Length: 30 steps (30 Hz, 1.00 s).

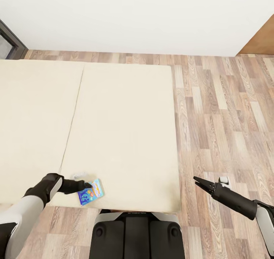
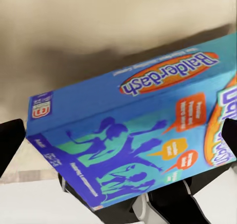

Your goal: Put all the toys in the child's room - the three board games (two on the bed and one on the table), the two jigsaw puzzles on the table, and the tennis ball on the table - inside the toy box on the table in the child's room.

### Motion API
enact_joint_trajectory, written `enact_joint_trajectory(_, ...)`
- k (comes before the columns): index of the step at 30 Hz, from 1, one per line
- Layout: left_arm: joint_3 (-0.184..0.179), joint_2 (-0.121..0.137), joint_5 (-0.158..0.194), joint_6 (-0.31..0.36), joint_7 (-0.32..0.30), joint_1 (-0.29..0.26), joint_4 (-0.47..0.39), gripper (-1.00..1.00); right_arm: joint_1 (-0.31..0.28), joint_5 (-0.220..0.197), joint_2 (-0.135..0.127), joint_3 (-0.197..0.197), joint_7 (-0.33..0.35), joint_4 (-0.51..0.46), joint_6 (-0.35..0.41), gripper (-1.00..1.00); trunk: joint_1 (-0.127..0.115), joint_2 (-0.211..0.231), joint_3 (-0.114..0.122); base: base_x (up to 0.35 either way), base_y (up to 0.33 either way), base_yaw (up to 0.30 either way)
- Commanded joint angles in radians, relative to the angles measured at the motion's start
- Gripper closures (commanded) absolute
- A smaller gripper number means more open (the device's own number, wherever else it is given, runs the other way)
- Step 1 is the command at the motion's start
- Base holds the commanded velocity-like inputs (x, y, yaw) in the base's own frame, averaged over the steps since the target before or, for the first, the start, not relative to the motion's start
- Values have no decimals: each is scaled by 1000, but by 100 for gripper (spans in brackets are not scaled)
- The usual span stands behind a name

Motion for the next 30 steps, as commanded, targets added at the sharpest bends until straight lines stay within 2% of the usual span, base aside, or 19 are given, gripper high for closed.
enact_joint_trajectory(1,0,5,1,8,-8,0,-7,-100,0,2,0,-1,4,0,4,-100,1,-1,-1,0,0,0)
enact_joint_trajectory(6,20,-15,4,5,12,2,-35,-100,-1,1,-6,-3,4,0,4,-100,1,-1,-1,0,0,0)
enact_joint_trajectory(16,22,-18,3,7,27,2,-76,-100,0,-1,-22,-3,4,0,4,-100,1,-1,-1,0,-8,0)
enact_joint_trajectory(30,21,-18,3,7,30,2,-77,-100,0,-1,-23,-3,4,0,4,-100,1,-1,-1,0,-148,0)
